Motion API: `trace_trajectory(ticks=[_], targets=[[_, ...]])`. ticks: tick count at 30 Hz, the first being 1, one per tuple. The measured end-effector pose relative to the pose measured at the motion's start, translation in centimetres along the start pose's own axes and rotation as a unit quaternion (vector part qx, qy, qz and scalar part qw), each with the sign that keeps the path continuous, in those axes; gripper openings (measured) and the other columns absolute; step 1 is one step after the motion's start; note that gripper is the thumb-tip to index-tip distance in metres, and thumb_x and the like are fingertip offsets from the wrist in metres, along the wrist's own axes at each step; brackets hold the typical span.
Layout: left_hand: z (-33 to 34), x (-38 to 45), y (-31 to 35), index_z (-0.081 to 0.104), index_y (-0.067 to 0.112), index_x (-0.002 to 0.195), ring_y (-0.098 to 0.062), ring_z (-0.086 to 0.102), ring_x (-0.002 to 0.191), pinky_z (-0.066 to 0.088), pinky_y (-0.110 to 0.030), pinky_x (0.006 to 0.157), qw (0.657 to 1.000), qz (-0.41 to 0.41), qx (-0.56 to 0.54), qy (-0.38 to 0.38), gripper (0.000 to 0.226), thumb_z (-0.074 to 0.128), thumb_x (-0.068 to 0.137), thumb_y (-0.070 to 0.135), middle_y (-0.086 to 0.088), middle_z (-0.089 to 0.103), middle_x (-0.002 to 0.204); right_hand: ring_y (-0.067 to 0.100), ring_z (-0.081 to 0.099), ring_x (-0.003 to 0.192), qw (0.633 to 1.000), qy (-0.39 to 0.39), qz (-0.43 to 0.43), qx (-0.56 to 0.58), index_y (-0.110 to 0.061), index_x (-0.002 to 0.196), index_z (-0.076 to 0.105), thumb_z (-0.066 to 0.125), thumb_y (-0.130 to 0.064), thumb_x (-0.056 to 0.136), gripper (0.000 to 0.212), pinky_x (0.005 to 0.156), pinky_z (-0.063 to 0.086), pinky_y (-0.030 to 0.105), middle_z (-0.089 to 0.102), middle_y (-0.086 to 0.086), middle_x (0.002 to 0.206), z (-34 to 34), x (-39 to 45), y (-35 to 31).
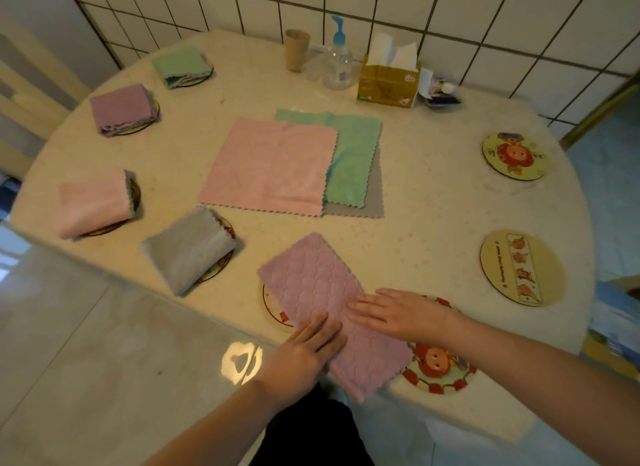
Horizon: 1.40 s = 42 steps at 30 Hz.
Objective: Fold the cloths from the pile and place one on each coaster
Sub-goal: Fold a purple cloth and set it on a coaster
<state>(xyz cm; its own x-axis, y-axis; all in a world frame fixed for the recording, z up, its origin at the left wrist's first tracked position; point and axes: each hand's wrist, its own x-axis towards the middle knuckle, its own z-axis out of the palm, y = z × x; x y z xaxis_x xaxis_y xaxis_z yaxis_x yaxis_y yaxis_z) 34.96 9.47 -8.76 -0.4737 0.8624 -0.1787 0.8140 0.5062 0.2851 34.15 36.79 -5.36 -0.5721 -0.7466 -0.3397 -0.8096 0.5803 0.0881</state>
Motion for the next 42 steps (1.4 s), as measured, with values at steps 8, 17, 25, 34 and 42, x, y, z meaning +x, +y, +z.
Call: trace_trajectory(ticks=[8,17,25,34,42], targets=[[-4.3,0.4,0.4,0.07,0.032,0.102,0.007,0.06,0.088,0.047,-0.018,0.077,0.841,-0.237,-0.47,0.128,0.025,0.047,0.098,0.023,0.015,0.07,0.099,0.008,0.037,0.133,0.96,0.015,0.08,0.27,-0.027,0.145,0.026,0.052,-0.013,0.089,0.063,0.109,0.033,0.026,0.037,-0.007,0.148,0.0,0.1,0.3],[-5.5,2.5,-2.5,0.057,0.013,0.068,-0.015,0.049,0.064,0.04,-0.031,0.062,0.593,-0.441,-0.631,0.236,0.03,0.059,0.093,0.029,0.001,0.053,0.063,0.02,0.057,0.058,0.822,0.151,0.33,0.439,-0.022,0.089,0.048,0.045,-0.035,0.095,0.014,0.049,0.038,0.03,0.055,-0.007,0.061,-3.5,6.0,1.2],[-4.3,3.5,-2.9,0.067,0.017,0.084,-0.022,0.064,0.093,0.053,-0.044,0.089,0.527,-0.517,-0.636,0.225,0.021,0.054,0.094,0.03,-0.002,0.068,0.095,0.021,0.049,0.059,0.823,0.09,0.461,0.321,-0.021,0.087,0.043,0.033,-0.045,0.098,0.028,0.049,0.032,0.03,0.062,0.002,0.077,-2.5,9.9,2.0],[-4.8,3.0,-1.5,0.059,0.014,0.076,-0.013,0.048,0.073,0.039,-0.03,0.069,0.555,-0.478,-0.6,0.323,0.028,0.047,0.099,0.024,0.001,0.053,0.075,0.03,0.056,0.043,0.864,0.179,0.423,0.207,-0.02,0.098,0.049,0.036,-0.043,0.097,0.027,0.04,0.034,0.027,0.065,0.005,0.061,-2.8,11.2,2.4],[-5.1,3.4,-3.7,0.064,0.013,0.085,-0.03,0.065,0.086,0.055,-0.05,0.082,0.484,-0.57,-0.624,0.227,0.042,0.056,0.078,0.054,-0.012,0.067,0.09,0.03,0.062,0.073,0.832,0.086,0.471,0.279,-0.02,0.087,0.048,0.032,-0.054,0.094,0.039,0.055,0.039,0.032,0.068,0.006,0.085,-2.8,12.2,3.5]])
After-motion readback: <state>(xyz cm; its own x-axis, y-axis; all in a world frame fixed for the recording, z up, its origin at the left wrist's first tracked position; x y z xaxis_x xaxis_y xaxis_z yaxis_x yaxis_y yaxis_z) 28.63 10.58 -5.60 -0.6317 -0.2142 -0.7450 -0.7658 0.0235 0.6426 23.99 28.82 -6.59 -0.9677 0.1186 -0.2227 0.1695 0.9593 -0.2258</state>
